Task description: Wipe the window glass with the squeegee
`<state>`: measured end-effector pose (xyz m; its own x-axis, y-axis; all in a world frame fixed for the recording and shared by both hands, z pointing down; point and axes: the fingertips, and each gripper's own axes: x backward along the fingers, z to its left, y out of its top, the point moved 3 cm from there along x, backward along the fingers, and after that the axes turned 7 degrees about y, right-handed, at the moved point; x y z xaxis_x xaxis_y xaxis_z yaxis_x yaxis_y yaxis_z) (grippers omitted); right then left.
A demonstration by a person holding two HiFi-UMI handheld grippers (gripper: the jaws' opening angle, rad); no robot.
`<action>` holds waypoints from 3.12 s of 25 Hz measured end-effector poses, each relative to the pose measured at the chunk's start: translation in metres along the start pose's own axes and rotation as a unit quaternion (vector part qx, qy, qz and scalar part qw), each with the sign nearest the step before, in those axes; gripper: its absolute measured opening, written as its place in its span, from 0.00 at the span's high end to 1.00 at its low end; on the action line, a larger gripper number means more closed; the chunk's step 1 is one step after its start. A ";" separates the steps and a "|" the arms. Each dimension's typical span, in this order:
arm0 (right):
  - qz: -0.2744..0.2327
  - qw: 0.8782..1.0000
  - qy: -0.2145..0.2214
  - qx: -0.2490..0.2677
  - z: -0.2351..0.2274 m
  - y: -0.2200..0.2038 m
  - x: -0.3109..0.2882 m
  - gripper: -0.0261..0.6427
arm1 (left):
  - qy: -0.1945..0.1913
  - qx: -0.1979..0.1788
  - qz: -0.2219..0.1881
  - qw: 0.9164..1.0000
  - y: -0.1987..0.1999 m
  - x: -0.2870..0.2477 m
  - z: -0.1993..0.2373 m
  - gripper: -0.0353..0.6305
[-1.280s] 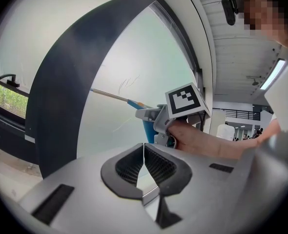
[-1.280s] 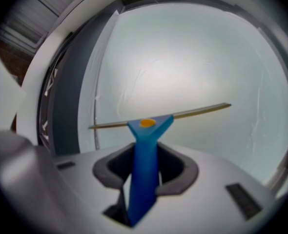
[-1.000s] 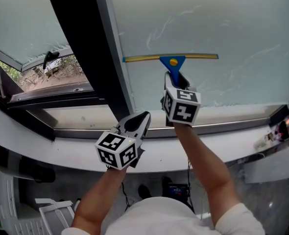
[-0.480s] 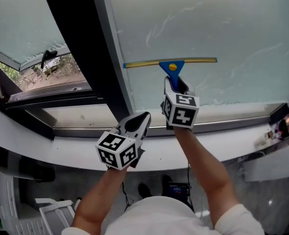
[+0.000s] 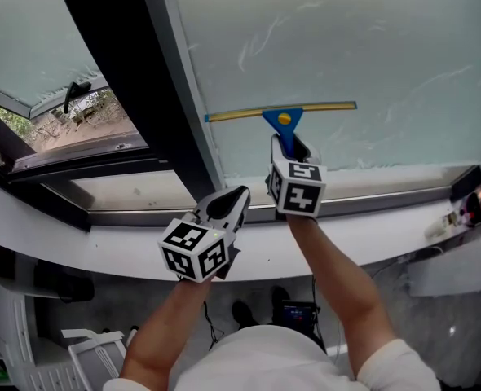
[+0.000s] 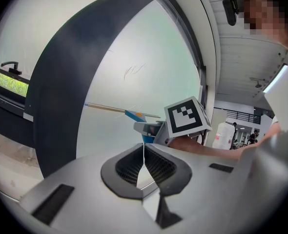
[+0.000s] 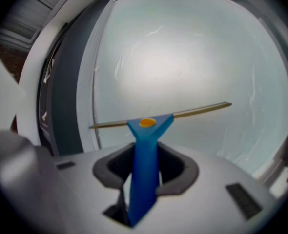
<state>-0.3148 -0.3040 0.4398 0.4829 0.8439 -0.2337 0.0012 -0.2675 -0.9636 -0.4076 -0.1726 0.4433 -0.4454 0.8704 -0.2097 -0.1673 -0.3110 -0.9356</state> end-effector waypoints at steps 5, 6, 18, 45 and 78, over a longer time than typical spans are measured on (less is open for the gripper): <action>0.012 1.000 -0.001 0.002 -0.003 -0.014 -0.003 0.75 | 0.001 0.002 0.010 1.000 -0.009 -0.003 0.002 0.90; 0.015 1.000 -0.001 0.001 -0.003 -0.017 -0.003 0.75 | 0.001 0.003 0.012 1.000 -0.011 -0.004 0.002 0.90; 0.042 0.999 0.000 -0.010 -0.007 -0.056 -0.012 0.75 | 0.003 0.012 0.039 0.999 -0.035 -0.013 0.006 0.90; 0.069 0.998 -0.002 -0.016 -0.016 -0.125 -0.029 0.75 | 0.004 0.033 0.084 0.996 -0.091 -0.026 0.022 0.90; 0.103 0.994 0.004 -0.021 -0.028 -0.226 -0.053 0.75 | 0.000 0.037 0.139 0.990 -0.148 -0.041 0.036 0.90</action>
<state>-0.3158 -0.3013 0.6741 0.4835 0.7655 -0.4245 -0.0614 -0.4541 -0.8888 -0.3961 -0.1762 0.6006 -0.4834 0.7468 -0.4568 -0.1025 -0.5665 -0.8177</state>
